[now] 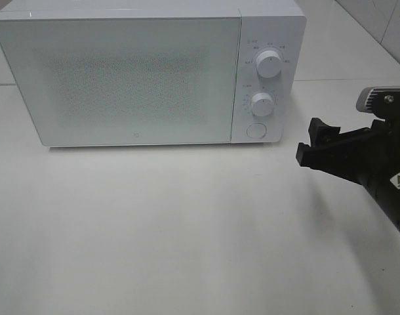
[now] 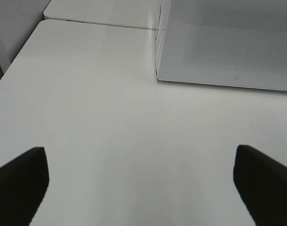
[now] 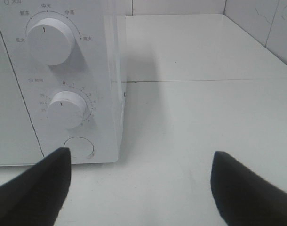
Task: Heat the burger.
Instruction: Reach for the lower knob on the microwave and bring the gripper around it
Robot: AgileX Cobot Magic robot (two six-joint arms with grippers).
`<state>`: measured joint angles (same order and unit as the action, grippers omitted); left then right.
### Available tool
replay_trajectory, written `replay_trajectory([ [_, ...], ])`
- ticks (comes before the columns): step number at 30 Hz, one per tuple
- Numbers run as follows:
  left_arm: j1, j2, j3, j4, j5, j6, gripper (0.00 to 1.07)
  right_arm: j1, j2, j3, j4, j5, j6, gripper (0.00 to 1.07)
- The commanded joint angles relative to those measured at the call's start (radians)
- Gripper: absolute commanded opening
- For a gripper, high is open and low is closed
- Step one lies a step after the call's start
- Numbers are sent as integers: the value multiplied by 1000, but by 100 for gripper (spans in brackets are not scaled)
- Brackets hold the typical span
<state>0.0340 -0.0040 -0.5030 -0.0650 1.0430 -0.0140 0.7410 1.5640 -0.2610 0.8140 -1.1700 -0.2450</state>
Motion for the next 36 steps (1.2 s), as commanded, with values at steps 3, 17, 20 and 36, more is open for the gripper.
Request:
replay_trajectory([
  [3, 4, -20, 3, -8, -11, 2, 100, 67, 29, -53, 87, -20, -86, 76],
  [17, 4, -20, 3, -8, -11, 2, 100, 121, 112, -177, 87, -12, -118, 76],
  [20, 4, -20, 3, -8, -11, 2, 100, 121, 131, -198, 87, -10, -118, 76],
  [36, 4, -20, 3, -8, -11, 2, 100, 118, 176, -216, 77, -55, -73, 76],
])
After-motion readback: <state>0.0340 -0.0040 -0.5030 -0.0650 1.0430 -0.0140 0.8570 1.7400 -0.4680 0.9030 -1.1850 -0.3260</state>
